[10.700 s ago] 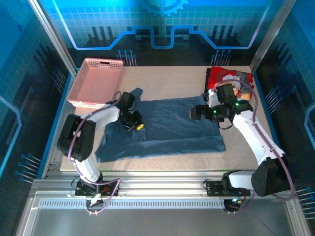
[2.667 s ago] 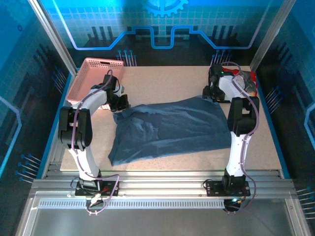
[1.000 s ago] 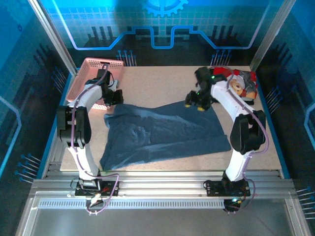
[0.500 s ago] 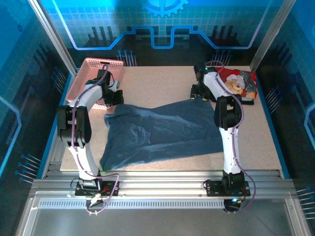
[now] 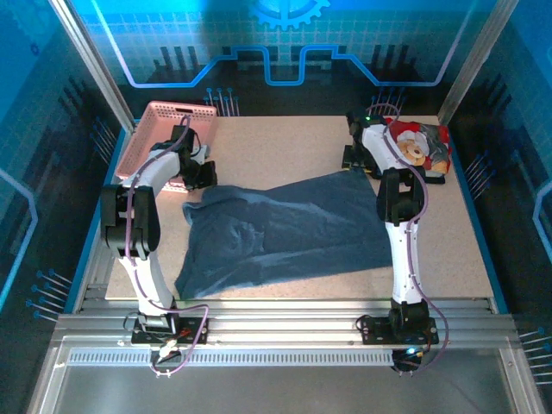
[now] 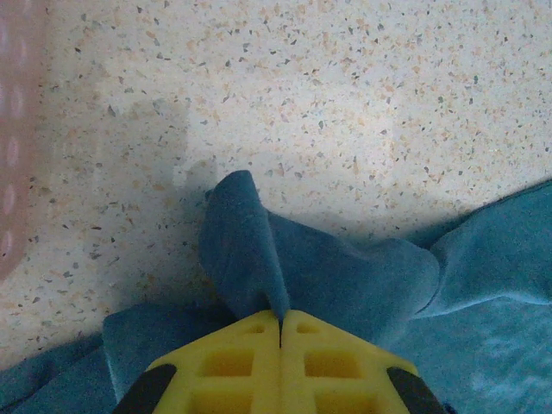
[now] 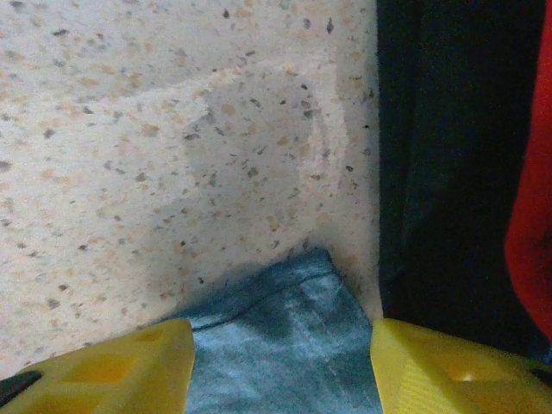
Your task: Fold and stack the t-shirts
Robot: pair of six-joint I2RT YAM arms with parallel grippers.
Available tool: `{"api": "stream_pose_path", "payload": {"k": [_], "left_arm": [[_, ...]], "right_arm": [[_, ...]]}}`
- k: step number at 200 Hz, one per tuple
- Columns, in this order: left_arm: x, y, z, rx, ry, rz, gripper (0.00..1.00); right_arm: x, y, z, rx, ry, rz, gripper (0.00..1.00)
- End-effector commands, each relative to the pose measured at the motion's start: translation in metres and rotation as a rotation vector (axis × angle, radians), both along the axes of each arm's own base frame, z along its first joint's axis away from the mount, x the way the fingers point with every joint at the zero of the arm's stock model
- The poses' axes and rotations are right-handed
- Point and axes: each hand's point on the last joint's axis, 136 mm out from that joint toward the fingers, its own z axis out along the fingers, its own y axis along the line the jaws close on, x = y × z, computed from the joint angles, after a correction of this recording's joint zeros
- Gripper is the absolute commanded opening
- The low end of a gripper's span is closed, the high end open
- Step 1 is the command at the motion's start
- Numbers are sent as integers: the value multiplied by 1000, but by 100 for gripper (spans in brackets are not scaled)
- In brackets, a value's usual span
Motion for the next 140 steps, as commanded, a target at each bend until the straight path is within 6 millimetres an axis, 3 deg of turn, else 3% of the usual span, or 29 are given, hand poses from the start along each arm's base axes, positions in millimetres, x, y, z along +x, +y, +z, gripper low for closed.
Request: {"api": "stream_pose_path", "payload": {"k": [1,34,65,86,140], "left_arm": [[-2,-1,5,-17,-5,1,0],[0,-1,9,-23,-13,9,0],[0,0,15,-17,-25,14,0],[1,1,21,-8,-43,9,0],[15,9,49,35,-133,28,0]], "right_arm": [[-4,-7,-19,-7,49,-7,57],[3,-10,-24,15,38,-41,49],[9,-10,-19,32,13,-56,15],[10,-15,-13,41,-6,-80,2],[17,-18,20,55,-110,-75,0]]}}
